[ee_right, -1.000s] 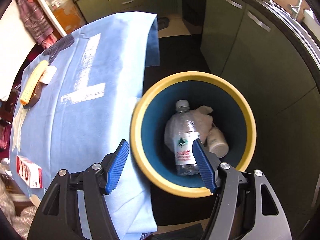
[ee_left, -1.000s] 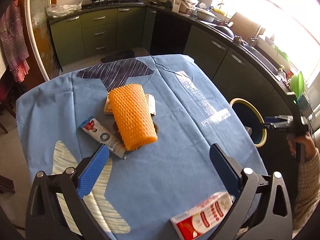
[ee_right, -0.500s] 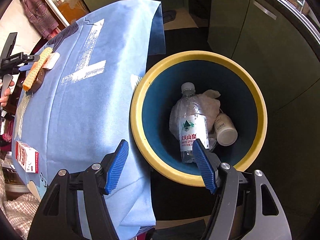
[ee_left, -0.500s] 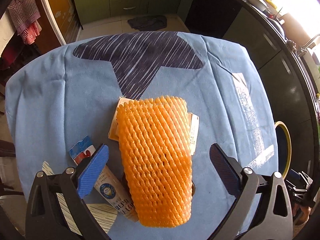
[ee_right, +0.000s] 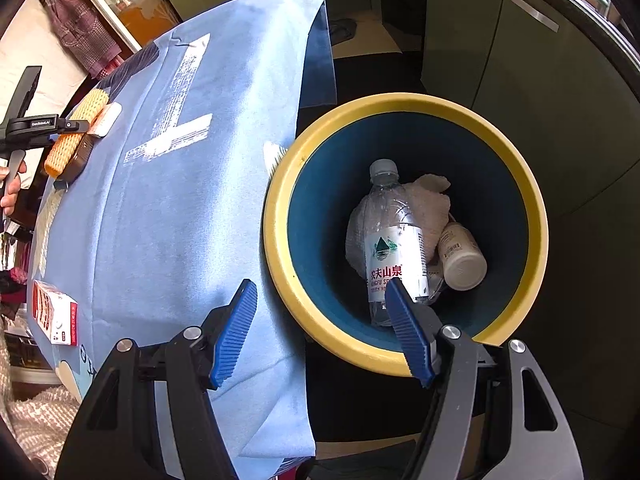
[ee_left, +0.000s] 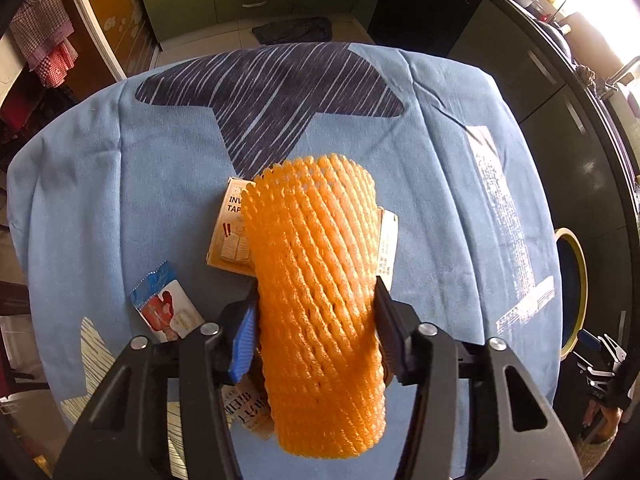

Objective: Collect trash
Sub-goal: 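Grasp the orange foam fruit net with the left tool, then carry the orange foam net over the bin and open the left tool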

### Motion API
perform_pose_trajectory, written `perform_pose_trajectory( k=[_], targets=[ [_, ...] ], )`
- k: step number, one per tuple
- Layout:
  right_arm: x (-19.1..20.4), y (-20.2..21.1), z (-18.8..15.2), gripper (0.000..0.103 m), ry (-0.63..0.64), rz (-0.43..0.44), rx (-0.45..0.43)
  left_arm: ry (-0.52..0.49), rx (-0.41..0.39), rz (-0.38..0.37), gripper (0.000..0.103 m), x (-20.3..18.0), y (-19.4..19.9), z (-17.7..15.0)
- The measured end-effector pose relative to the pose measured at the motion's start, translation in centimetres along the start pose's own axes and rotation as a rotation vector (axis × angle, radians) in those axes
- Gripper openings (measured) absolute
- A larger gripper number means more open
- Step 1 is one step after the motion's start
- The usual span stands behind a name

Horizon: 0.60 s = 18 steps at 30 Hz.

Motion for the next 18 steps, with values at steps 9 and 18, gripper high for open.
perform_pose_trajectory(
  k=[9,18],
  targets=[
    [0.3,0.3,-0.3,0.066,0.006,0.004,-0.005,-0.052,-0.083,-0.032,0.012,-0.5,3.2,0.3],
    [0.4,1.9,-0.8,0.066,0.003,0.016,-0.046,-0.143,-0.152,-0.088,0.012,-3.1,8.0,-0.9]
  ],
)
Point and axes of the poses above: each gripper's, at about its wrist camera, not at the fingertips, and y roughly against the way its jaws point, x to its left, z to its top, the point moved 6 cm from there along -y, roughly the way its jaws point, and after that the axes turned 2 degrees about z, right-handed, at the moved point
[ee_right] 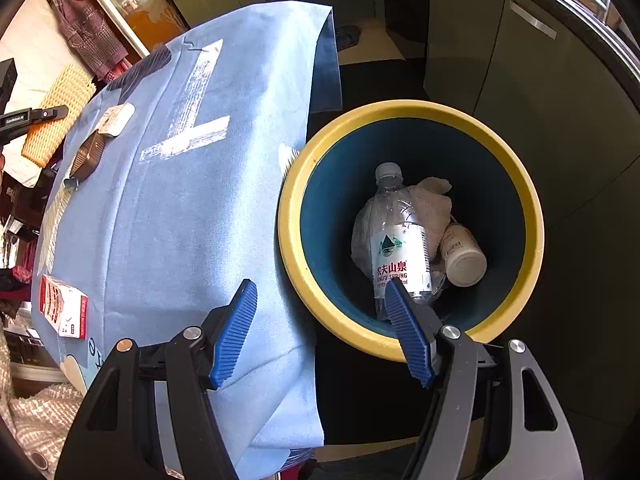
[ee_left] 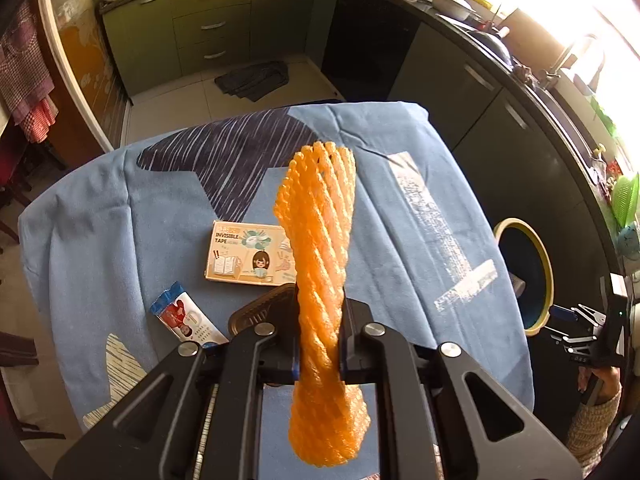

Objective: Collect trash
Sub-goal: 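Carry the orange foam net over the bin and open the left tool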

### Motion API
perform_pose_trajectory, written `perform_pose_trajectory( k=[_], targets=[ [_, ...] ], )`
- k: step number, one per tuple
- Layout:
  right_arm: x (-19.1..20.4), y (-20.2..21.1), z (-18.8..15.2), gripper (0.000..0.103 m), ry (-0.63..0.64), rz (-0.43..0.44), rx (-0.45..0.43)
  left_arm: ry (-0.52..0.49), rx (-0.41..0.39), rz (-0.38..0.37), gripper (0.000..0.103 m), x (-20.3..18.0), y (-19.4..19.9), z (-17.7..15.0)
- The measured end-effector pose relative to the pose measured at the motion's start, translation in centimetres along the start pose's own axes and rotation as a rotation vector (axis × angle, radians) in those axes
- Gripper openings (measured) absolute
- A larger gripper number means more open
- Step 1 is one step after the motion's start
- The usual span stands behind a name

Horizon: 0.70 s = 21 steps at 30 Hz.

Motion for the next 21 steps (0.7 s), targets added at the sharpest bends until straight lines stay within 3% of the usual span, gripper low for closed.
perform_pose_trajectory(
  k=[4,10,15,21],
  targets=[
    [-1.0,2.3,-0.8,0.068,-0.03,-0.005,-0.055,-0.082,-0.027,-0.058,0.012,-4.0,2.1,-0.5],
    [-3.1,5.9,-3.7,0.07,-0.075,-0.06,-0.135,-0.268,-0.024,-0.174,0.012,-14.0,2.7,-2.0],
    [-5.4,8.0,-7.1,0.071,-0.137,-0.066,-0.183,-0.41,0.039,-0.261,0.012,-23.4,0.2,-3.0],
    [-8.4,9.2,-11.5,0.071,-0.218,-0.07,-0.201,-0.509,0.164,-0.293,0.013,-32.7,-5.4,-4.4]
  ],
)
Point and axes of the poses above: each gripper's, at about its wrist camera, not at the fingertips, and y roughly against the way its jaws point, x to its left, z to its top, the point moved 6 cm from there along -y, roughly the way its jaws point, and after that the axes turned 2 degrees about z, right-handed, at the moved point
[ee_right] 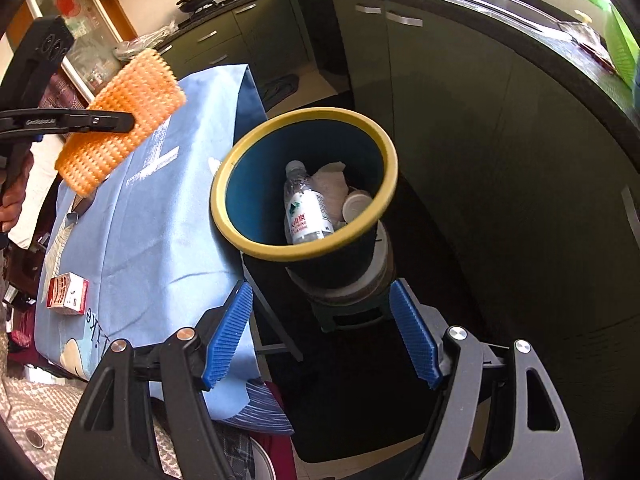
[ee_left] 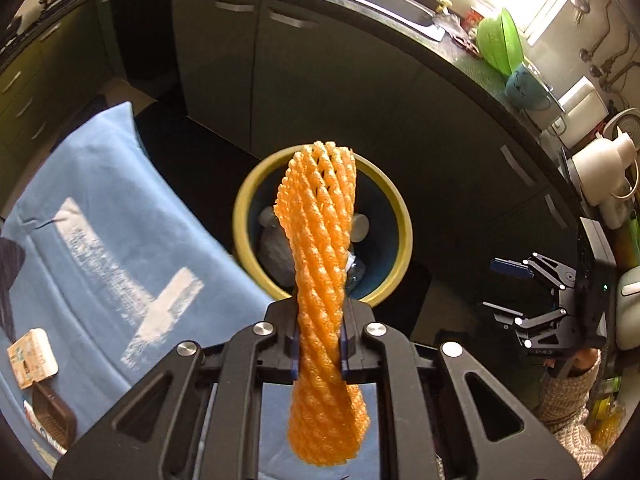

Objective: Collect trash
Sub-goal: 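Carry the orange foam net over the bin and open the left tool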

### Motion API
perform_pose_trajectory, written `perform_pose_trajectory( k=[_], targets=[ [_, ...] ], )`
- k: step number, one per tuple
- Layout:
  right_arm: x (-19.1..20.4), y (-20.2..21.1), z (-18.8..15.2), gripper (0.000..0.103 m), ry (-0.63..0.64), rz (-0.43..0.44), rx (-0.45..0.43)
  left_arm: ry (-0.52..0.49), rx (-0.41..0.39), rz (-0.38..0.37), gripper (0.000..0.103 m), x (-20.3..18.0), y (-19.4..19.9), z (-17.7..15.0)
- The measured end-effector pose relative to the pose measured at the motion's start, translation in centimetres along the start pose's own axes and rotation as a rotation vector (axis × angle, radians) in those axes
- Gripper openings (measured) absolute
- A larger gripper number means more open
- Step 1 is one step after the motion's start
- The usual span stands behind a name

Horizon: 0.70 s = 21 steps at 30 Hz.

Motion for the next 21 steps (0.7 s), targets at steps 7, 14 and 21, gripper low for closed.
perform_pose_trajectory(
  k=[7,14,21],
  targets=[
    [-3.8,1.2,-2.5,0.073,-0.083,0.003,-0.021,-0.036,0.04,0.029,0.02,-3.5,-7.6,3.7],
    [-5.2,1.0,-3.3,0.074,-0.102,0.011,-0.014,-0.042,0.014,0.055,0.054,-4.0,-9.0,5.4],
    [-3.8,0.8,-2.7,0.074,-0.078,0.013,-0.01,-0.024,-0.048,0.01,0.066,-2.9,-5.1,4.9]
  ],
)
Point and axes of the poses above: each gripper's, at about its wrist camera, not at the fingertips, and y roughly against the way its jaws point, x to its left, z to its top, the point moved 6 cm from there along -y, roughly the way its jaws point, and after that the axes turned 2 degrees about z, right-handed, at the moved point
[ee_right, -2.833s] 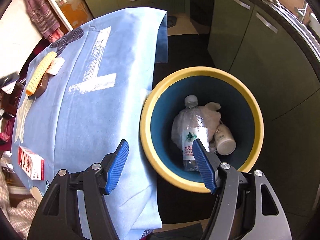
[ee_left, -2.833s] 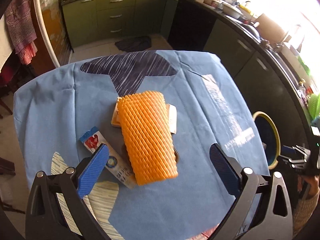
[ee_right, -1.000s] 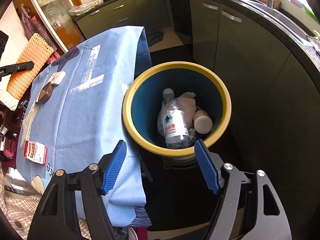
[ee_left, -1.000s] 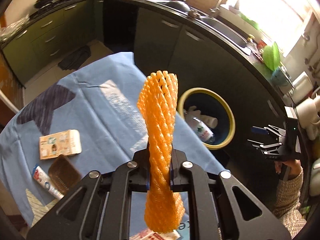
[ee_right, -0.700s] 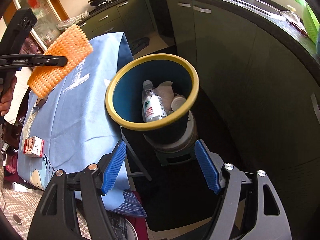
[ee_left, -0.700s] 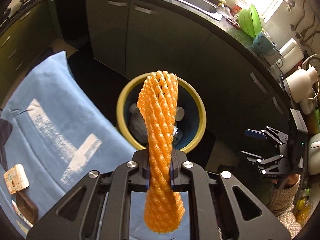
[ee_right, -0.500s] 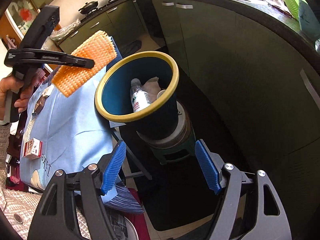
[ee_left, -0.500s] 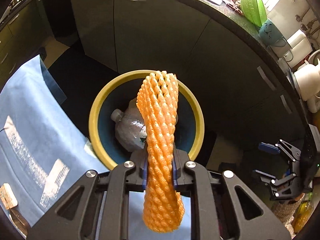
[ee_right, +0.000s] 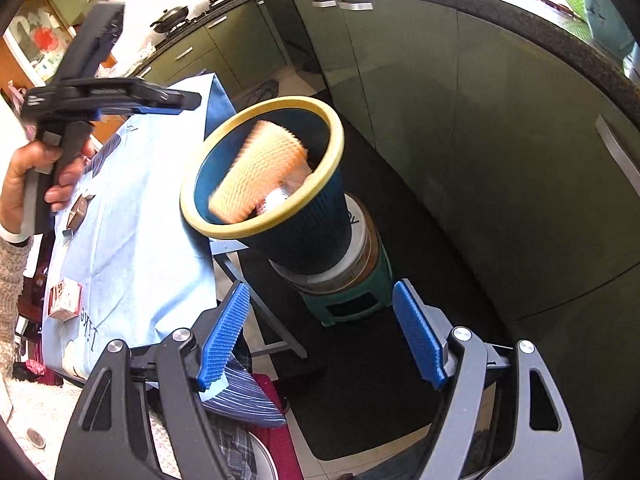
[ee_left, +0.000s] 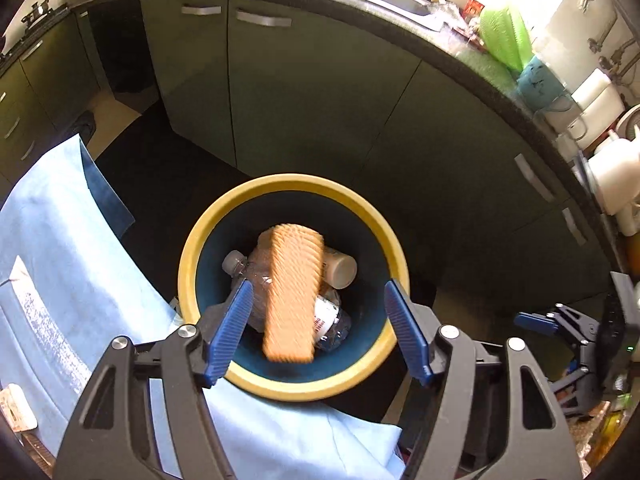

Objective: Collect trash
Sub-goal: 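Carry the orange foam net over the bin and open the left tool, then grasp the brown plastic tray with the right tool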

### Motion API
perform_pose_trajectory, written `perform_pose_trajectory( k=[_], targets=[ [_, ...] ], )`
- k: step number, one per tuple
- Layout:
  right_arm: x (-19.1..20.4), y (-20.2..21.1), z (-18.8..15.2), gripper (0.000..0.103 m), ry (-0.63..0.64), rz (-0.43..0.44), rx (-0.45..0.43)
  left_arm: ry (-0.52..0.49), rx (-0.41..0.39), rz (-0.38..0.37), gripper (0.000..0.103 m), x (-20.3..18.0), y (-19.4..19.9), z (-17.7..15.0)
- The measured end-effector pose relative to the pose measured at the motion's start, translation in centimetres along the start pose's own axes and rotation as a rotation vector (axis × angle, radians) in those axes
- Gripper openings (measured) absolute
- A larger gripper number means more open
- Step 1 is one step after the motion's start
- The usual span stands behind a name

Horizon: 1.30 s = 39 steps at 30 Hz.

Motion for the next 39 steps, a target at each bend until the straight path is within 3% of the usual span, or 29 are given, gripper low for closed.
perform_pose_trajectory(
  k=[5,9,15,21,24,27,31,34,39],
  targets=[
    [2.7,0.0,1.0,0.074,0.061,0.011,0.002,0.019,-0.104,-0.049,0.076,0.8,6.4,-1.7],
    [6.7,-0.4,2.3,0.075,0.153,0.03,0.018,0.049,-0.22,-0.063,0.08,2.5,12.8,-5.2],
    [15.7,-3.0,5.1,0.075,0.335,0.094,0.059,0.151,-0.383,0.055,0.087,7.9,21.9,-13.7],
    [28.7,-8.1,6.8,0.075,0.557,0.195,0.141,0.354,-0.489,0.267,0.092,16.6,29.2,-25.0],
    [36.1,-10.8,7.2,0.075,0.644,0.265,0.186,0.456,-0.491,0.331,0.092,20.0,30.7,-29.9],
    [42.7,-13.3,8.1,0.074,0.653,0.327,0.232,0.551,-0.486,0.317,0.092,22.7,31.4,-33.9],
    [49.5,-16.4,9.3,0.058,0.713,0.256,0.242,0.635,-0.49,0.323,0.092,24.5,31.9,-37.8],
    [52.0,-19.1,9.6,0.048,0.724,0.192,0.287,0.657,-0.487,0.316,0.092,25.0,31.7,-39.2],
    [52.1,-22.4,9.6,0.035,0.689,0.144,0.359,0.643,-0.486,0.312,0.092,24.8,31.2,-39.5]
  ],
)
Point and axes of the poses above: each gripper's, at about its wrist camera, not at the fingertips, and y roughly against the way its jaws point, x to its left, z to its top, the point moved 6 cm from there along -y, roughly the way its jaws point, and after that the axes turned 2 degrees about z, right-handed, at the moved point
